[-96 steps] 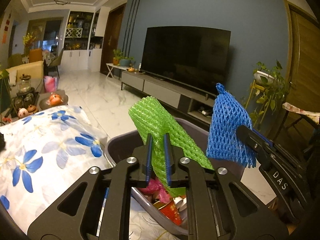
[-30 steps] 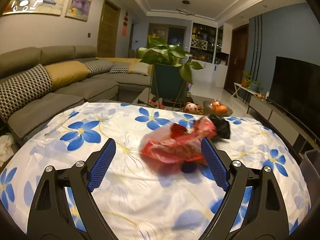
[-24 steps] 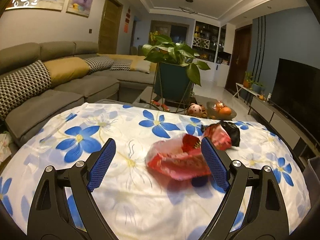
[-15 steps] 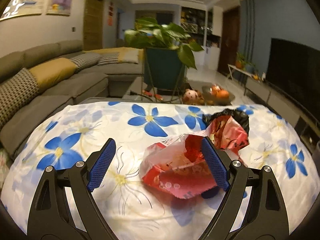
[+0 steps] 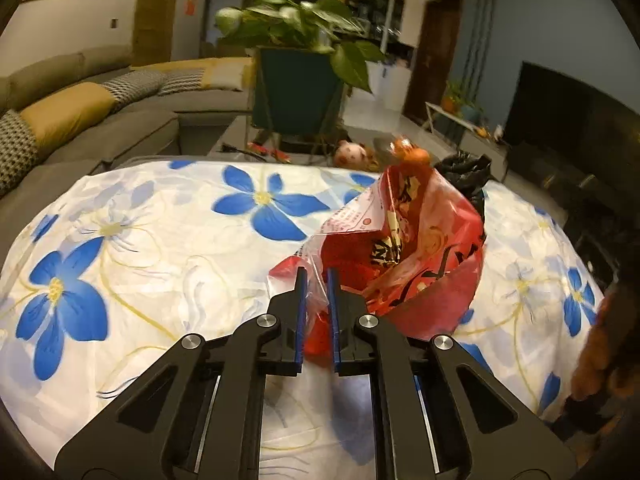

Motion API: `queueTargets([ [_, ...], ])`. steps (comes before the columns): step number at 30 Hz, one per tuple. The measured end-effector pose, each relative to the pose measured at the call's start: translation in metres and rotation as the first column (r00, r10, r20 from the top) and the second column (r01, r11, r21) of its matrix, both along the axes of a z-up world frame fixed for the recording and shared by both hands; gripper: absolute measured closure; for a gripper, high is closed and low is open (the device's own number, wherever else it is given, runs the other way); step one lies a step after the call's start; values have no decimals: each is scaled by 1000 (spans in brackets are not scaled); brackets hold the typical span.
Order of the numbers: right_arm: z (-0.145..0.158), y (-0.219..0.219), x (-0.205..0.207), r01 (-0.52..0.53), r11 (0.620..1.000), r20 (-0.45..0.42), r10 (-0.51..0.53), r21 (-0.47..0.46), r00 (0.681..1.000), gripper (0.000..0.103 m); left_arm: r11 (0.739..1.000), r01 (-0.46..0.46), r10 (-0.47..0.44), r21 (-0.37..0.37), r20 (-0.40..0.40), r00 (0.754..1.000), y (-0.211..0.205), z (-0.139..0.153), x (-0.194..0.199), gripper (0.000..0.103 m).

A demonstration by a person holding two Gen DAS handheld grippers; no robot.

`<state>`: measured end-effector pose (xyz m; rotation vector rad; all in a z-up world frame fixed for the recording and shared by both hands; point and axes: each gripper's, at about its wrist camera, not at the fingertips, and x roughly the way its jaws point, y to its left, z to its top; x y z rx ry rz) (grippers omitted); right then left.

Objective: Collect trash
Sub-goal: 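Grasp the red snack bag with the left tool while the right tool grasps the black plastic bag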

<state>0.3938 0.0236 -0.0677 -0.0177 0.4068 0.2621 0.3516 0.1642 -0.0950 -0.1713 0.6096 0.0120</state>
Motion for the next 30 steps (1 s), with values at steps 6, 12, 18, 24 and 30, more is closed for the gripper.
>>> queueTargets([
  [6, -19, 6, 30, -6, 999, -82, 3, -36, 997, 48, 996, -80, 82, -46, 30, 996, 18, 3, -10, 95],
  [12, -22, 6, 50, 0, 1000, -127, 1, 11, 992, 47, 982, -176, 180, -70, 69, 981, 32, 6, -20, 95],
  [18, -41, 17, 66, -22, 999, -220, 16, -25, 975, 85, 960, -254, 262, -115, 64, 963, 49, 3, -20, 95],
  [24, -30, 3, 44, -24, 999, -174, 28, 24, 984, 101, 964, -240, 247, -112, 52, 967, 49, 1, -17, 95],
  [30, -3, -20, -11, -46, 999, -82, 48, 29, 995, 101, 964, -240, 248, -117, 54, 967, 49, 1, -21, 95],
])
